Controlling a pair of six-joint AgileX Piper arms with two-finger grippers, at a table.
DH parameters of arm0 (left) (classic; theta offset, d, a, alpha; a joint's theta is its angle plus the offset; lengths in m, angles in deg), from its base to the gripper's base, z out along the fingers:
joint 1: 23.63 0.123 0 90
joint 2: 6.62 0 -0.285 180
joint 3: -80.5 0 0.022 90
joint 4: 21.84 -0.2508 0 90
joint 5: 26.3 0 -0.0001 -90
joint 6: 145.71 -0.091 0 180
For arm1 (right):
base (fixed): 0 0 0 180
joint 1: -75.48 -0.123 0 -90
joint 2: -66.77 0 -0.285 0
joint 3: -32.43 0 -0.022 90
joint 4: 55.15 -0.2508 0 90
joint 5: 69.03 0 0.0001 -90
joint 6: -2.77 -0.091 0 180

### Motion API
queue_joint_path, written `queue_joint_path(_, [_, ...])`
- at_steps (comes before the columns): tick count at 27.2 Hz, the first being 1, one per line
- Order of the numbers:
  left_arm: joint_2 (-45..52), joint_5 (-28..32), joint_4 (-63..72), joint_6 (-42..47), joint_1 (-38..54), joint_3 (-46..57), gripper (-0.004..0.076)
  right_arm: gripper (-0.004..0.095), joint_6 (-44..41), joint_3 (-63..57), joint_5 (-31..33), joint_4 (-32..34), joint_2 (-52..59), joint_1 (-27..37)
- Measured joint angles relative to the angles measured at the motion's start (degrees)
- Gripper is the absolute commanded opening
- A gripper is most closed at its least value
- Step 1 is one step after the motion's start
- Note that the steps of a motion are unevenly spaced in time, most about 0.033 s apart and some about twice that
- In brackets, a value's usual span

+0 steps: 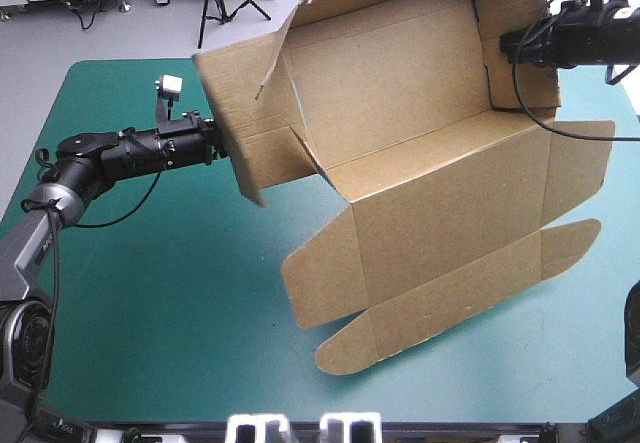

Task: Fold the box

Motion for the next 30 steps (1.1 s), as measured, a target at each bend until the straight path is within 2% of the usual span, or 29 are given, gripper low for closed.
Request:
queue_joint_path(4, [1.41,-0.06,2.83,-0.18,-1.91,0.00,0.0132,-0.0018,-1.91,0.00,0.00,3.89,-0.71,-0.17])
queue_joint_path(9, [3.76,-0.06,3.27,-0.18,-2.42,-0.06,0.0295,-0.0017,-4.11,0.00,0.00,7.93,-3.29,-3.47])
queue_joint_path(11, [4.63,-0.06,3.21,-0.18,-2.42,-0.06,0.0338,-0.0017,-5.30,0.00,0.00,9.61,-4.48,-5.51])
queue_joint_path(23, [6.47,-0.20,0.64,2.36,-2.48,-0.06,0.0363,-0.0017,-9.11,-0.41,-6.42,15.25,-7.92,-14.91])
queue_joint_path(27, [6.47,-0.07,-0.81,2.48,-2.48,-0.06,0.0379,-0.0017,-12.09,-0.44,-9.59,20.94,-8.17,-18.32])
queue_joint_path(30, [6.47,0.25,-4.55,3.08,-2.42,-0.92,0.0379,-0.0017,-13.56,-0.44,-10.74,22.71,-8.58,-19.59])
